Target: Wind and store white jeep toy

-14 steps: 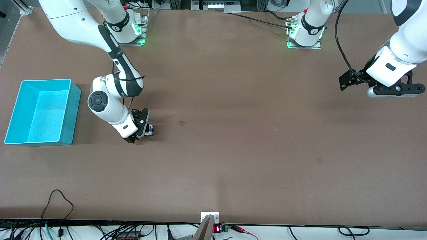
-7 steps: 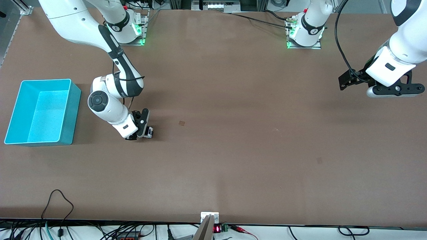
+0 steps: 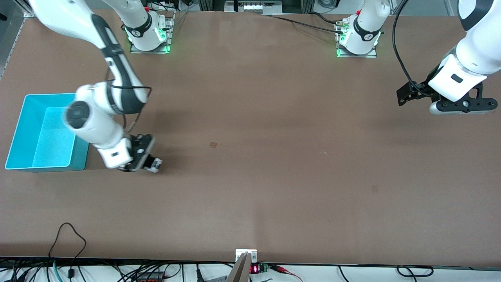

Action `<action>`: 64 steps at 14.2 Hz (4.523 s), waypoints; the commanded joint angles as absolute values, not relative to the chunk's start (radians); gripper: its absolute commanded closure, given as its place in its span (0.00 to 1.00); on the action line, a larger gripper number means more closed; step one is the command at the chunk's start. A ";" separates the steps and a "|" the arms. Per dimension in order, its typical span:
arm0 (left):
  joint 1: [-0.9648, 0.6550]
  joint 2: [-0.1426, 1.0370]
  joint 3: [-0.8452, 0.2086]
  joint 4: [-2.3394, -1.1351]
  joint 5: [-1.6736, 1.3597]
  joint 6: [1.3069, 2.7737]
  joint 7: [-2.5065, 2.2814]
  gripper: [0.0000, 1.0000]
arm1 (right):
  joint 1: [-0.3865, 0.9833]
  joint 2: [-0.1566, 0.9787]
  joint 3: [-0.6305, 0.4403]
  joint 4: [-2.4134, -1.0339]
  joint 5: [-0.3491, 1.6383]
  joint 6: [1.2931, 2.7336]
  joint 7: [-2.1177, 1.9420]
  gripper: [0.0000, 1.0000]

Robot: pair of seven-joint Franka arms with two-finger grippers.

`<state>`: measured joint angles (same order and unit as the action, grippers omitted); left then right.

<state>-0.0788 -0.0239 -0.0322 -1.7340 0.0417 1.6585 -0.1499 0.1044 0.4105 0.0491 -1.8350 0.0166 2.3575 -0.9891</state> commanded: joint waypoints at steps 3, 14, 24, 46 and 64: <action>-0.080 -0.041 -0.037 -1.746 0.058 1.652 -0.135 0.00 | -0.021 0.316 0.054 -1.813 0.025 2.192 -0.732 1.00; -0.080 -0.040 -0.037 -1.746 0.060 1.657 -0.135 0.00 | -0.351 0.279 -0.041 -1.914 -0.038 2.126 -0.517 1.00; -0.077 -0.040 -0.046 -1.744 0.060 1.655 -0.135 0.00 | -0.434 0.373 -0.051 -2.043 -0.091 2.367 -0.433 1.00; -0.080 -0.041 -0.046 -1.744 0.060 1.652 -0.137 0.00 | -0.220 0.152 -0.020 -1.911 -0.048 2.100 -0.509 0.00; -0.080 -0.032 -0.049 -1.727 0.058 1.637 -0.135 0.00 | 0.037 -0.135 -0.043 -1.838 0.046 1.769 -0.072 0.00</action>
<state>-0.0819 -0.0242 -0.0449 -1.7328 0.0417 1.6526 -0.1498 0.0011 -0.1353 -0.0152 -1.8582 0.0344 1.7935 -0.0924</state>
